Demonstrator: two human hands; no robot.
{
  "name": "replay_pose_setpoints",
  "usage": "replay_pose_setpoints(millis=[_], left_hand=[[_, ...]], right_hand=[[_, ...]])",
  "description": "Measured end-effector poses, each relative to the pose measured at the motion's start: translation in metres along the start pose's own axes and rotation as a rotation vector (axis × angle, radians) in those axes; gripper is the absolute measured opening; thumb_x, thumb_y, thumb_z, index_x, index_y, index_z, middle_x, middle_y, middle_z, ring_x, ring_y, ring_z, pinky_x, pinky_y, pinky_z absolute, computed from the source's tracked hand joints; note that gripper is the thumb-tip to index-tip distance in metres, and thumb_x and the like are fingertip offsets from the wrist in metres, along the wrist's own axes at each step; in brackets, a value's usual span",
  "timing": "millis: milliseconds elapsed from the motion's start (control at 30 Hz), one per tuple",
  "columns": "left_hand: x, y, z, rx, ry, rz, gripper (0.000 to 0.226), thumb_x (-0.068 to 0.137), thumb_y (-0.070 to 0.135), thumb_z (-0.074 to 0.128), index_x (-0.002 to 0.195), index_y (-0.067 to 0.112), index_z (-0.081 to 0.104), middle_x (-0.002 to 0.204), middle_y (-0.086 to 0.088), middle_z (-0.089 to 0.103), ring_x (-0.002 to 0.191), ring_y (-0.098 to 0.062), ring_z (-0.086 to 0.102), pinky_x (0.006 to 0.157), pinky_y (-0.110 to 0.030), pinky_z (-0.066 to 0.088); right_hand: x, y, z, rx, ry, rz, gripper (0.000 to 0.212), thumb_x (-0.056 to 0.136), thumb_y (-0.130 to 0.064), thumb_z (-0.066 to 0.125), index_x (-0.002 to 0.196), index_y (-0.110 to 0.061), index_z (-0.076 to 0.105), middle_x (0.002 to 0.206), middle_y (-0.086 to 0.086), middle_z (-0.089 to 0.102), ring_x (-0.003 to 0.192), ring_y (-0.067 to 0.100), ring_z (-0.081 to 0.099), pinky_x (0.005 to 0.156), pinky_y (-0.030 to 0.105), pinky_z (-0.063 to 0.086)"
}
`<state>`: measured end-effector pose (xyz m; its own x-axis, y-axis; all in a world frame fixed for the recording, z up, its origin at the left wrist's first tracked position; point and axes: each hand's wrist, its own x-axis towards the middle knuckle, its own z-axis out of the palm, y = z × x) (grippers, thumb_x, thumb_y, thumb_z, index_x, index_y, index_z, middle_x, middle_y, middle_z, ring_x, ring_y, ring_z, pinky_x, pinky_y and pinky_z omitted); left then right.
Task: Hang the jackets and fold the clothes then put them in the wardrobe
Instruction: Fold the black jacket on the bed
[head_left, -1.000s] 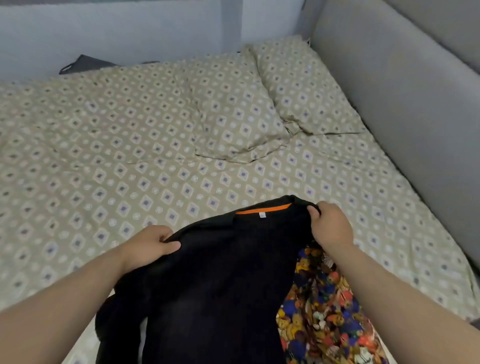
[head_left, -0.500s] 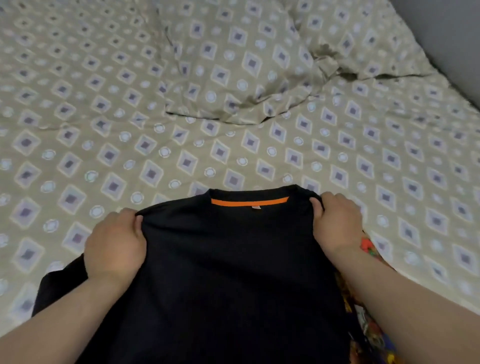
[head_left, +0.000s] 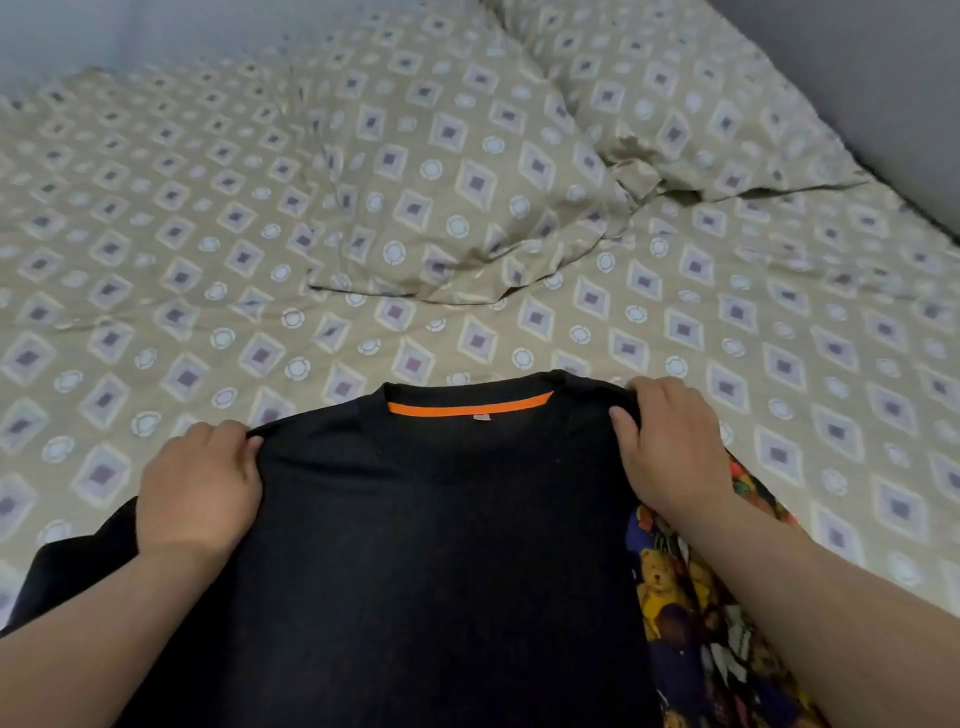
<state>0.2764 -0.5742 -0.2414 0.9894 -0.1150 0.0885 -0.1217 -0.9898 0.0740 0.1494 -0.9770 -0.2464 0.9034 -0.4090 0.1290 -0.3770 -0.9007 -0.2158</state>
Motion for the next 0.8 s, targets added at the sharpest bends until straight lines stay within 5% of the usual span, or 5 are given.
replay_pose_setpoints(millis=[133, 300, 500, 700, 800], left_hand=[[-0.007, 0.016, -0.006, 0.078, 0.035, -0.019, 0.013, 0.096, 0.009, 0.055, 0.099, -0.002, 0.061, 0.089, -0.029, 0.055, 0.081, -0.045, 0.05, 0.07, -0.051, 0.038], [-0.058, 0.071, -0.017, -0.069, 0.021, 0.13, 0.049, 0.082, -0.005, 0.059, 0.131, -0.009, 0.052, 0.133, -0.036, 0.048, 0.122, -0.053, 0.044, 0.103, -0.063, 0.037], [-0.16, 0.243, -0.016, -0.398, -0.264, 0.653, 0.062, 0.096, 0.045, 0.045, 0.15, 0.013, 0.04, 0.161, -0.003, 0.026, 0.15, -0.019, 0.016, 0.122, -0.039, 0.02], [-0.166, 0.336, 0.009, -0.222, -0.308, 0.616, 0.08, 0.094, 0.063, 0.029, 0.158, 0.018, 0.015, 0.166, -0.003, 0.005, 0.152, -0.016, -0.004, 0.121, -0.032, -0.004], [-0.171, 0.33, 0.015, -0.214, -0.305, 0.599, 0.093, 0.085, 0.074, 0.025, 0.159, 0.021, 0.005, 0.166, -0.002, -0.004, 0.152, -0.014, -0.008, 0.123, -0.032, -0.004]], right_hand=[[-0.067, 0.03, -0.025, -0.038, -0.135, 0.011, 0.058, 0.099, -0.039, 0.049, 0.149, -0.009, 0.041, 0.146, 0.013, 0.049, 0.129, 0.033, 0.048, 0.108, 0.047, 0.04], [-0.169, 0.097, -0.075, 0.055, -0.239, 0.328, 0.043, 0.102, -0.035, 0.045, 0.137, -0.011, 0.055, 0.135, 0.01, 0.057, 0.122, 0.029, 0.053, 0.104, 0.043, 0.042], [-0.271, 0.146, -0.143, 0.319, -0.542, 0.731, 0.008, 0.097, -0.036, 0.06, 0.099, -0.034, 0.067, 0.109, -0.001, 0.072, 0.102, 0.017, 0.064, 0.092, 0.026, 0.046], [-0.287, 0.18, -0.145, 0.484, -0.941, 0.816, 0.022, 0.102, -0.024, 0.053, 0.12, -0.013, 0.061, 0.1, 0.002, 0.073, 0.103, 0.014, 0.068, 0.094, 0.02, 0.048], [-0.265, 0.224, -0.154, 0.296, -0.766, 0.84, 0.024, 0.105, -0.026, 0.044, 0.118, -0.015, 0.061, 0.129, 0.013, 0.064, 0.119, 0.022, 0.06, 0.093, 0.024, 0.043]])
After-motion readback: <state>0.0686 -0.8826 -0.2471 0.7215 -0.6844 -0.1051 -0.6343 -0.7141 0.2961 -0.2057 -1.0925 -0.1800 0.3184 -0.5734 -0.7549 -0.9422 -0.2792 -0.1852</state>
